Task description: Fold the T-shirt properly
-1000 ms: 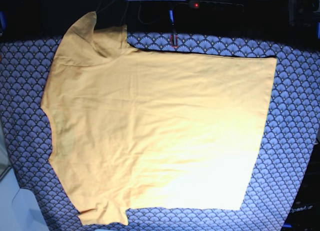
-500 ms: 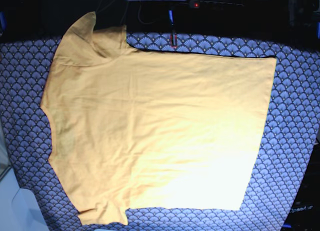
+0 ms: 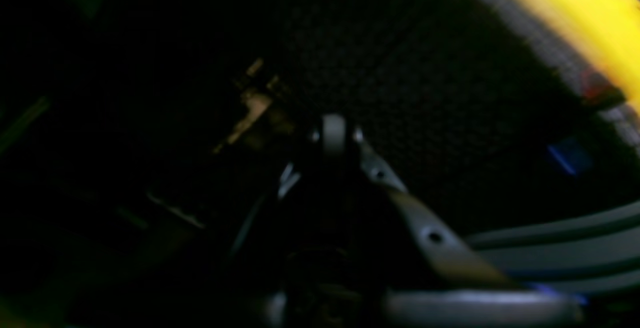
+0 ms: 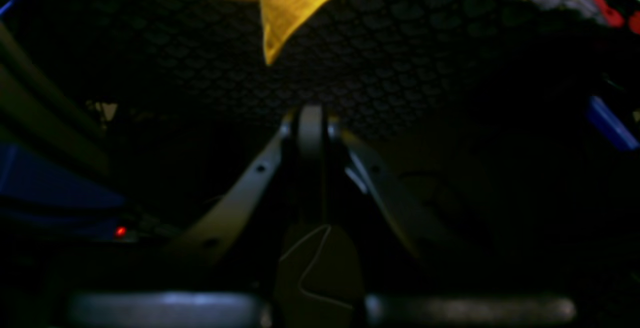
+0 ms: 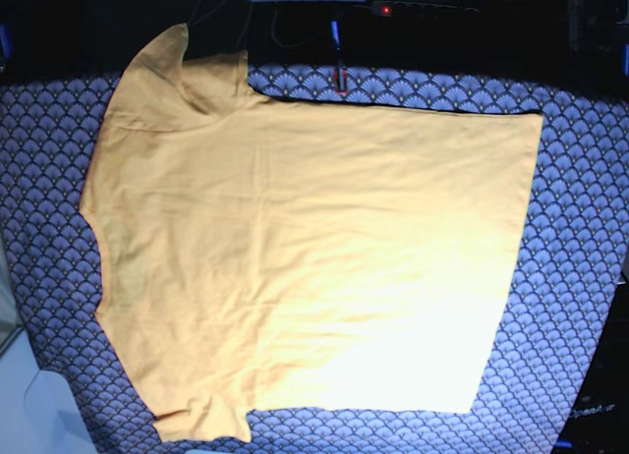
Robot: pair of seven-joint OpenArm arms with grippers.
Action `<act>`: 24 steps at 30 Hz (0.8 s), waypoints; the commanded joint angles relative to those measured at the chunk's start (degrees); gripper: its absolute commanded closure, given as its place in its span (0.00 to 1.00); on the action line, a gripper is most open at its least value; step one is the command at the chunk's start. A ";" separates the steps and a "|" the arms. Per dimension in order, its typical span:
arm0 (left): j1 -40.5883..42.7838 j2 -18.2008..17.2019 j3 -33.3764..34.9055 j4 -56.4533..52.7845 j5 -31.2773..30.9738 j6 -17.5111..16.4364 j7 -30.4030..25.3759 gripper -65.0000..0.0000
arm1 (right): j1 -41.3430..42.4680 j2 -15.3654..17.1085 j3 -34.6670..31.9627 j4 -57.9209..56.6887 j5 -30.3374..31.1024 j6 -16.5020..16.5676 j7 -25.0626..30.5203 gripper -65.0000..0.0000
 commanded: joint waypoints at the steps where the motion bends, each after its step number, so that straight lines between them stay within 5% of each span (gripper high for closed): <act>1: 4.17 0.76 -0.18 6.43 0.95 -0.85 1.64 1.00 | -1.56 0.27 0.28 1.23 0.38 0.08 0.55 1.00; 6: 13.13 0.41 -1.50 35.26 0.87 -0.41 23.10 1.00 | -2.61 0.19 0.10 6.94 0.30 0.08 -3.59 1.00; 14: 6.45 5.07 -16.44 59.88 0.95 -1.03 60.28 1.00 | -5.95 0.10 -0.16 23.20 0.30 0.34 -16.42 1.00; 22: -4.71 2.87 -23.48 62.16 0.95 -1.12 79.97 1.00 | -3.58 0.54 -2.80 37.53 0.38 0.52 -33.12 1.00; 24: -7.61 1.64 -23.92 62.25 0.95 -1.12 84.46 1.00 | -1.64 0.45 -2.89 40.52 1.62 2.98 -39.19 1.00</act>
